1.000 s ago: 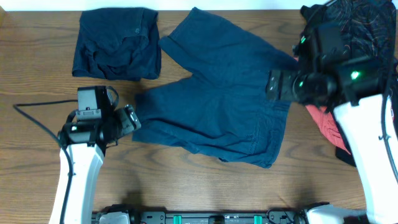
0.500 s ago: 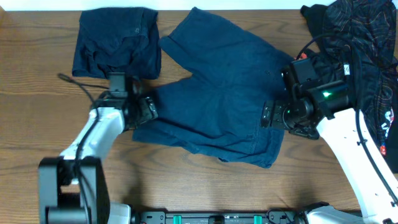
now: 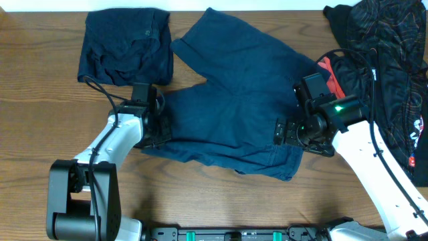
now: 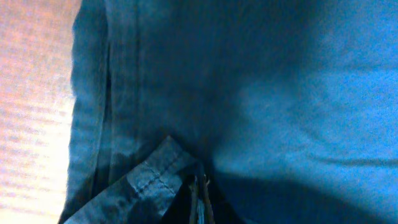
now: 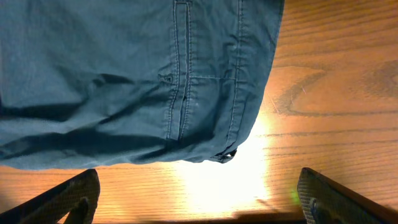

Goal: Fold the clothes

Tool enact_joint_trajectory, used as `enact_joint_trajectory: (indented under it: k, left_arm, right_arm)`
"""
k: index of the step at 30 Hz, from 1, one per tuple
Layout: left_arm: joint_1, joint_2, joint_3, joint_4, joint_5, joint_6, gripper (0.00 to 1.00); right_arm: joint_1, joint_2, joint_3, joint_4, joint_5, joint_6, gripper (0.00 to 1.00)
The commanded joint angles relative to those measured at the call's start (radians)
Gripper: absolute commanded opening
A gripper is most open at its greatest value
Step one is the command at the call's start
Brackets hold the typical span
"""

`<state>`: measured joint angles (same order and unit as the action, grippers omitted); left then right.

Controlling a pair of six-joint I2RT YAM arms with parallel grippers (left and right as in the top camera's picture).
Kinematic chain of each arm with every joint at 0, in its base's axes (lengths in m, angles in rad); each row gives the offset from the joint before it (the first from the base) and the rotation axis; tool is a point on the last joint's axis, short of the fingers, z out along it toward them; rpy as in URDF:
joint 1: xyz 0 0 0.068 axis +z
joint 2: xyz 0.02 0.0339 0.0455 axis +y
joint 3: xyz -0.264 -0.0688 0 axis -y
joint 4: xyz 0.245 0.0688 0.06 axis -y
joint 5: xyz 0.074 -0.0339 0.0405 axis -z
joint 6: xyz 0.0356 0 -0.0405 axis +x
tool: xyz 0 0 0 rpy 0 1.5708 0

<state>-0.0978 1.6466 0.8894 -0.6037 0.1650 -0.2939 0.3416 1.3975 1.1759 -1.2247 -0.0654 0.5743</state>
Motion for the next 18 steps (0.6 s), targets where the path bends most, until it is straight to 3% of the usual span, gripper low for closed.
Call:
enact_joint_trajectory:
  k: [1, 18]
  left_arm:
    - [0.025, -0.01, 0.004, -0.05, -0.028, 0.001, 0.06]
    - [0.094, -0.285, 0.042, -0.312, -0.115, -0.014, 0.06]
  right_arm:
    - [0.008, -0.018, -0.01, 0.005, -0.006, 0.016, 0.99]
    - [0.02, -0.018, -0.265, 0.204, -0.164, 0.025, 0.95]
